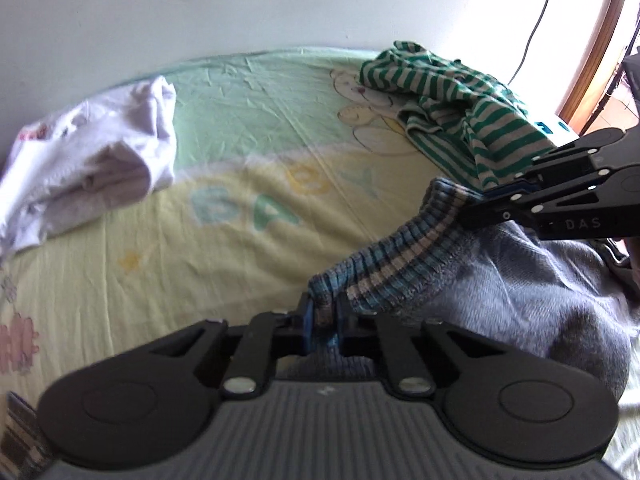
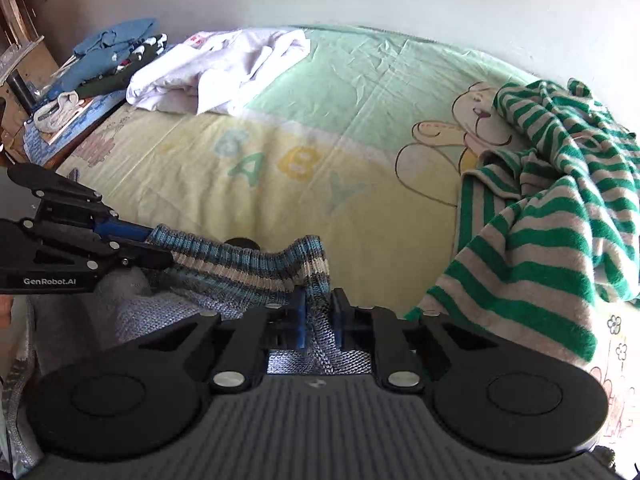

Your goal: Fold clothes

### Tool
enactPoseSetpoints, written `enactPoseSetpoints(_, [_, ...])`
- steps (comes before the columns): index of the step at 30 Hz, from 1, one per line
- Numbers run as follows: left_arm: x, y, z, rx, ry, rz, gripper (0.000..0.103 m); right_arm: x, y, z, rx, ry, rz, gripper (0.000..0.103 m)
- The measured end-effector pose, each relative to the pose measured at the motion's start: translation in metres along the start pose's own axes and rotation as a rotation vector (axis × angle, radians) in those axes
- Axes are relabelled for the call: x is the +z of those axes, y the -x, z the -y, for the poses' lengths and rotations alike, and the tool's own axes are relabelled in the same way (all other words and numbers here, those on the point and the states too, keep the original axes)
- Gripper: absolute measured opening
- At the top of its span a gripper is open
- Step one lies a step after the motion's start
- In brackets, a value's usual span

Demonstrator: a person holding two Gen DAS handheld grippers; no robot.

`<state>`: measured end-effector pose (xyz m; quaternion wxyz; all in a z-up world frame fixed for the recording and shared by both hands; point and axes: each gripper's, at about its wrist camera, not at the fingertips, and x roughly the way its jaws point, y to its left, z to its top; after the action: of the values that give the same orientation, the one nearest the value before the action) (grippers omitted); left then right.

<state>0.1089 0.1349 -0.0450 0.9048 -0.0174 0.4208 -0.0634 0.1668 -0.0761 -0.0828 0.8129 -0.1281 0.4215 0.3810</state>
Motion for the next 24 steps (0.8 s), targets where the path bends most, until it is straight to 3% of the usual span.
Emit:
enactPoseSetpoints(4, [0.055,0.014,-0.005,0.066,-0.011,0.122,0.008,0.023,0.032,0.006,-0.043,-0.046,0.147,0.013])
enactPoseSetpoints(7, [0.09,0.005,-0.01,0.118,-0.008,0.15,0.008,0.043,0.043,0.016,-0.074,-0.091,0.234,0.012])
enactPoseSetpoints(10, [0.092,-0.031,-0.013,0.167,-0.008,0.095,0.008,0.06,0.038,0.024,-0.128,-0.119,0.304,0.012])
enactPoseSetpoints(14, [0.094,-0.079,-0.016,0.232,-0.008,0.021,0.009,0.071,-0.015,0.042,-0.182,-0.194,0.274,0.012])
enactPoseSetpoints(17, [0.091,-0.106,-0.019,0.271,-0.001,-0.016,0.011,0.061,-0.059,0.047,-0.198,-0.221,0.227,0.012])
enactPoseSetpoints(18, [0.087,-0.101,-0.02,0.263,0.003,-0.005,0.012,0.056,-0.07,0.048,-0.206,-0.232,0.218,0.013])
enactPoseSetpoints(20, [0.082,-0.083,-0.024,0.233,0.009,0.009,0.027,0.051,-0.071,0.047,-0.206,-0.244,0.23,0.017])
enactPoseSetpoints(22, [0.071,-0.054,-0.026,0.202,0.007,0.025,0.027,0.047,-0.05,0.045,-0.186,-0.25,0.253,0.032])
enactPoseSetpoints(24, [0.055,-0.024,-0.029,0.2,-0.002,0.034,0.028,0.038,-0.018,0.037,-0.167,-0.228,0.284,0.036])
